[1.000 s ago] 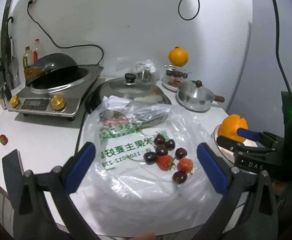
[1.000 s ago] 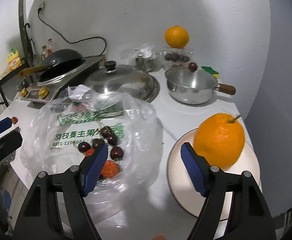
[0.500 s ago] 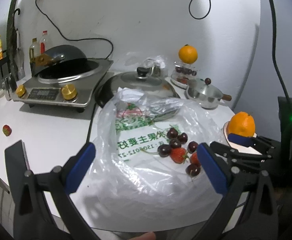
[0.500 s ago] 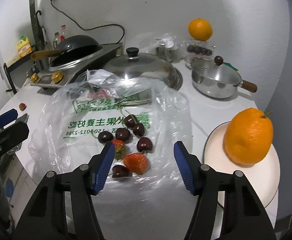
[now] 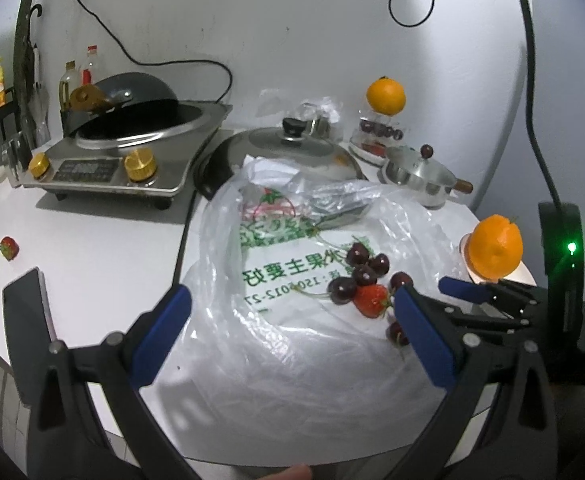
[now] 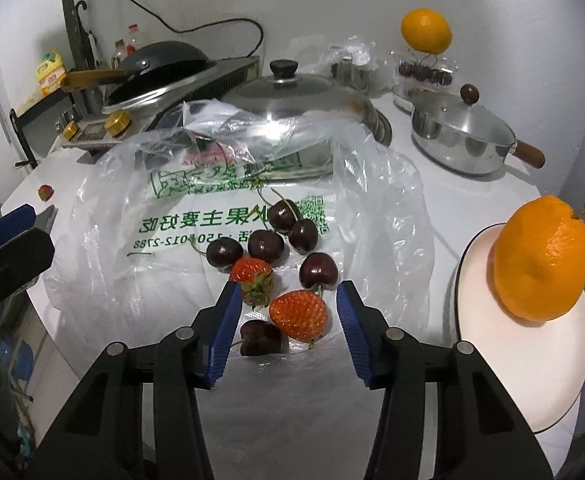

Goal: Organize fruits
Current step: 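Open the right gripper and move it to a strawberry in the bag, then grasp the strawberry with the right gripper while the left gripper grasps a dark cherry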

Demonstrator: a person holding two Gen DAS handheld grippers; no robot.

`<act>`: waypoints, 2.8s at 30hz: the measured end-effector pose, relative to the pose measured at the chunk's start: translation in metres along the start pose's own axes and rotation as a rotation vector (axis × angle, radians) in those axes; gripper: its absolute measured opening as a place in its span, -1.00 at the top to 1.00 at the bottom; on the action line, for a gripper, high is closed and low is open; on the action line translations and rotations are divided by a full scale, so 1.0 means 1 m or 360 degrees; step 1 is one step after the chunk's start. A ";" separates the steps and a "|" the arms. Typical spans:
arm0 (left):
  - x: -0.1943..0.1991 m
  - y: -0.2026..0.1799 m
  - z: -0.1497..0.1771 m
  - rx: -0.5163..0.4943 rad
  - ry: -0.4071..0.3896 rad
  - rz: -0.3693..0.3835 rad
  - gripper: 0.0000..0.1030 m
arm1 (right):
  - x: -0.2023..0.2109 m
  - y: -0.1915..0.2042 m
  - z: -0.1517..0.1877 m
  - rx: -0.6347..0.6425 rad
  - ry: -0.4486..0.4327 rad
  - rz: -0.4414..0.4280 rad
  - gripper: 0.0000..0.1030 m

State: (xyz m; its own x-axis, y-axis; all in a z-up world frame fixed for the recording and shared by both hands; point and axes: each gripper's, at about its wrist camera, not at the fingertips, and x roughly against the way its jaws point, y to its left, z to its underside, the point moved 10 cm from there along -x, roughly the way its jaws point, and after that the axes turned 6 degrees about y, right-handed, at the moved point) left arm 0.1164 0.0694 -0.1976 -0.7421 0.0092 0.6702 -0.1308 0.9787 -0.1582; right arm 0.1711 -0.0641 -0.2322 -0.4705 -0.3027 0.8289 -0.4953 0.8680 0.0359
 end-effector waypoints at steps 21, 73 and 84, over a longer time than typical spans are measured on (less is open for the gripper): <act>-0.012 0.000 0.001 -0.0022 0.0040 -0.0024 -0.99 | -0.026 -0.012 0.009 -0.0147 0.0104 -0.0098 0.17; -0.102 -0.103 0.047 -0.0276 0.0478 0.0059 -0.40 | 0.050 -0.081 -0.001 -0.0208 -0.0223 -0.0158 0.23; -0.110 -0.111 0.057 -0.0303 0.0545 0.0086 -0.02 | 0.051 -0.086 0.002 -0.0221 -0.0226 -0.0162 0.23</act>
State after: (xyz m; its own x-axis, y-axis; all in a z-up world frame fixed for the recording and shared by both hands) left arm 0.1747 -0.0524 -0.2951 -0.4782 0.0982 0.8727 0.0508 0.9952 -0.0842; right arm 0.1879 -0.1548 -0.1944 -0.5263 -0.4353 0.7304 -0.4447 0.8731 0.1999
